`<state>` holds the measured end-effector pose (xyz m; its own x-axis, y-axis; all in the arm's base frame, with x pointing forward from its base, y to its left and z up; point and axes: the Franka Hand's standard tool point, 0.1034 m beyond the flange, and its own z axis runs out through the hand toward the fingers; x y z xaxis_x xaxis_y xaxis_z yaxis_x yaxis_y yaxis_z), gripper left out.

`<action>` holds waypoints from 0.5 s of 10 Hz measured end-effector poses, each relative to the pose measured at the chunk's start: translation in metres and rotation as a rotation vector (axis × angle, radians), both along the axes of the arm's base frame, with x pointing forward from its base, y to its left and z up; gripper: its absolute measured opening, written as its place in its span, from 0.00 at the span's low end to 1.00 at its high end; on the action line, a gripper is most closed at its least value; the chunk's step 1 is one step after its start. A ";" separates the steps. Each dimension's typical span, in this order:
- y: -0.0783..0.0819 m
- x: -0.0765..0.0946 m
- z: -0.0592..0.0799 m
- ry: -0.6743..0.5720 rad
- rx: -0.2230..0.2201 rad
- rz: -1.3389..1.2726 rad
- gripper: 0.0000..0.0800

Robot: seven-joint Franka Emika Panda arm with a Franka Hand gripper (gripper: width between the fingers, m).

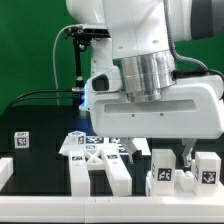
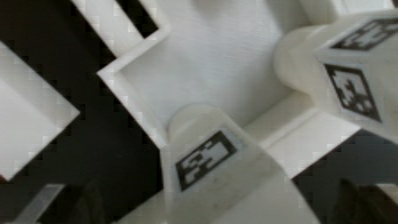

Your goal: Assemble chair

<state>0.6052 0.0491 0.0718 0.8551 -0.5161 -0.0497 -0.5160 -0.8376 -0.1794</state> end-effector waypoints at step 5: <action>0.009 -0.001 -0.003 -0.026 -0.104 0.329 0.44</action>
Offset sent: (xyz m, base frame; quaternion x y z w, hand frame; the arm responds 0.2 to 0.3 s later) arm 0.0000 0.0000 0.0000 0.0000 0.0000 0.0650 0.9979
